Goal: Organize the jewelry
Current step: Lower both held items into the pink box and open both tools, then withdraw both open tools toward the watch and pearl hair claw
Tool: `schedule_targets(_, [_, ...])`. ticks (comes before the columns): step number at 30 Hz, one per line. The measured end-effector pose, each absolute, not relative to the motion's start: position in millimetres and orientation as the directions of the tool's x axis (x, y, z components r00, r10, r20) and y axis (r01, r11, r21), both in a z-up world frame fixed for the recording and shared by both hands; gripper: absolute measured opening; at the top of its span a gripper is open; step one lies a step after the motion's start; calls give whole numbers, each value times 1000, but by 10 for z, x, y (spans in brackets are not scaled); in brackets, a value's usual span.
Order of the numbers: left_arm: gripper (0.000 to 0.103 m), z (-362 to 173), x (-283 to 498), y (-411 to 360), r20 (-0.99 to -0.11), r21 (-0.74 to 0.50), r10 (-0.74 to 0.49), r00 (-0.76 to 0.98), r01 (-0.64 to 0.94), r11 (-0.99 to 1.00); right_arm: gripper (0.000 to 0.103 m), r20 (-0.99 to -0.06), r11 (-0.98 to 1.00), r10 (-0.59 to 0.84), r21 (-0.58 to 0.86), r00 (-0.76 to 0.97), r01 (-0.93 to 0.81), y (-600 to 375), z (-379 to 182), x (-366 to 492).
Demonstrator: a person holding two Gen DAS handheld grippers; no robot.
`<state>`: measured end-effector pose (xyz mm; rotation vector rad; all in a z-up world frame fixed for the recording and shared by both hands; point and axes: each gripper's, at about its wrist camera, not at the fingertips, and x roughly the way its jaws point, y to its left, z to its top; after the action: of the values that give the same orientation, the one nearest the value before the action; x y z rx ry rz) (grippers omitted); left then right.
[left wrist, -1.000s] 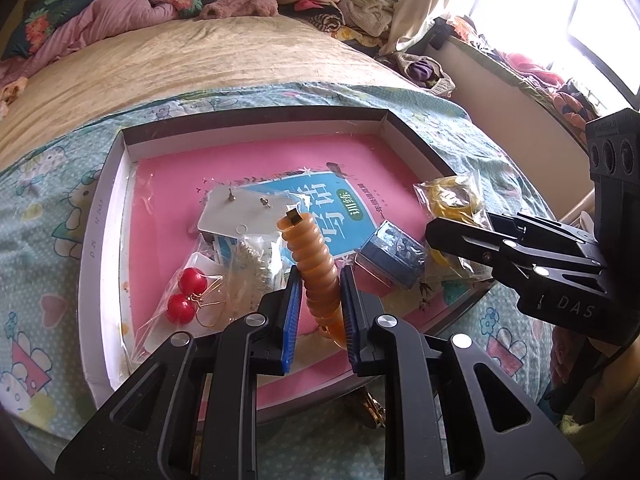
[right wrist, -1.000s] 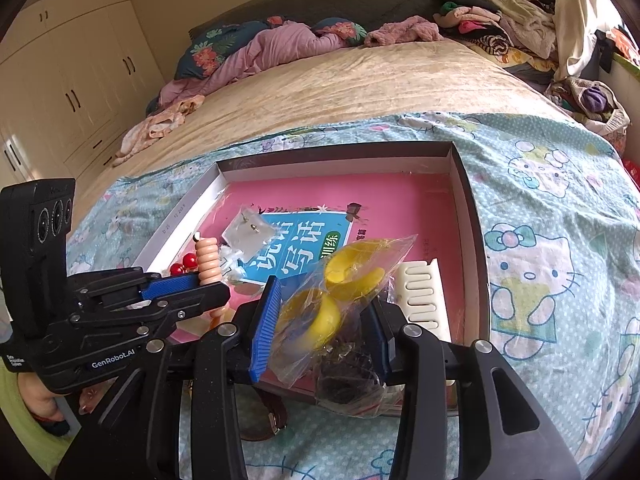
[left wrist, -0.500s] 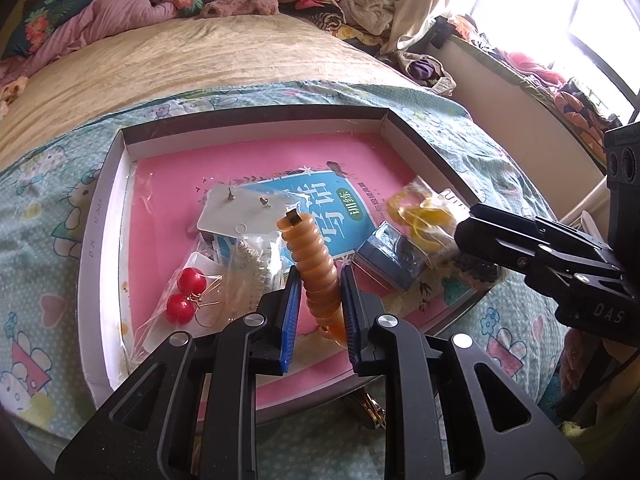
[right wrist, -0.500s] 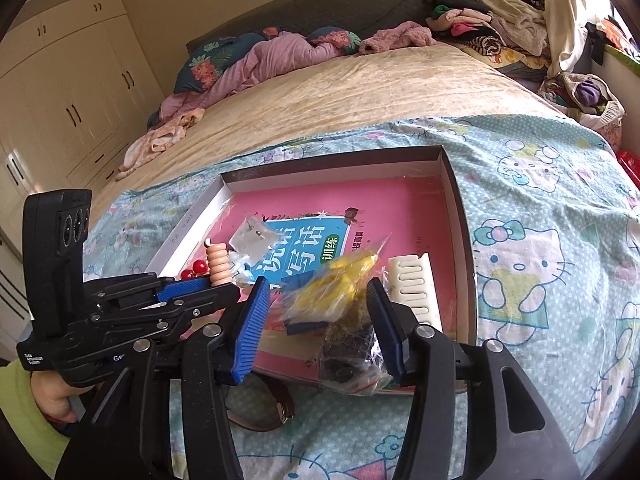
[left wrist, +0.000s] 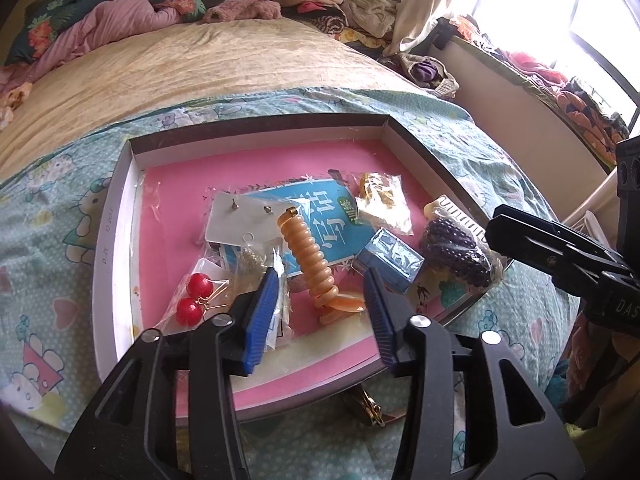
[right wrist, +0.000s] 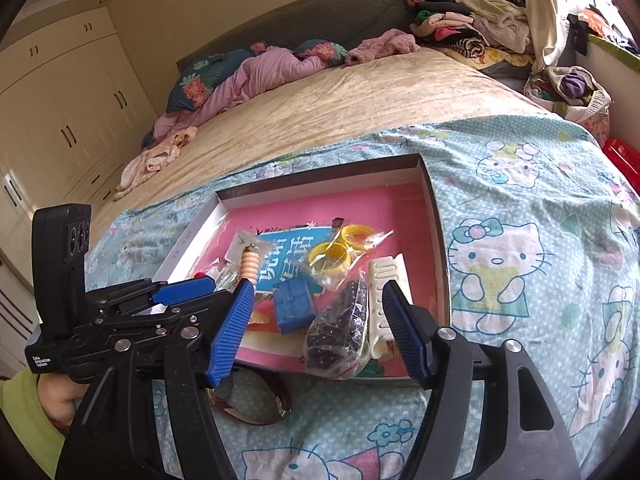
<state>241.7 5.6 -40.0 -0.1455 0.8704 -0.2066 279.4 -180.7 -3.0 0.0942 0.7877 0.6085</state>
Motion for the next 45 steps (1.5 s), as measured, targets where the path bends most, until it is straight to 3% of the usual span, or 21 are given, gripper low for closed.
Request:
schedule_targets(3, [56,-349,2389,66,-736,-204,-228,637,112,973,75,-625,829,545,301,559,-472,-1852,19,2762])
schedule_targets(6, [59,-282,2353,97,-724,-214,-227,652,101,972,77,-618,829,546,302,566,-470,-1876,53,2730])
schedule_targets(8, [79,-248,2325,110,-718,-216,-225,659,96,972,79,-616,832,543,299,571,-468,-1885,72,2705])
schedule_targets(17, [91,-46,2178,104,-687,-208,-217,693,98,973,86,-590,829,553,315,588,-463,-1942,194,2571])
schedule_targets(36, [93,325,1715,218,-633,-165,-164,756,76,983,87,-513,812,575,267,637,-519,-1935,665,2014])
schedule_targets(38, [93,343,1655,230,-630,-156,-157,761,73,985,98,-503,814,574,262,646,-518,-1935,698,1944])
schedule_targets(45, [93,328,1483,289,-629,-143,-135,765,58,988,98,-503,807,581,247,640,-537,-1888,743,1809])
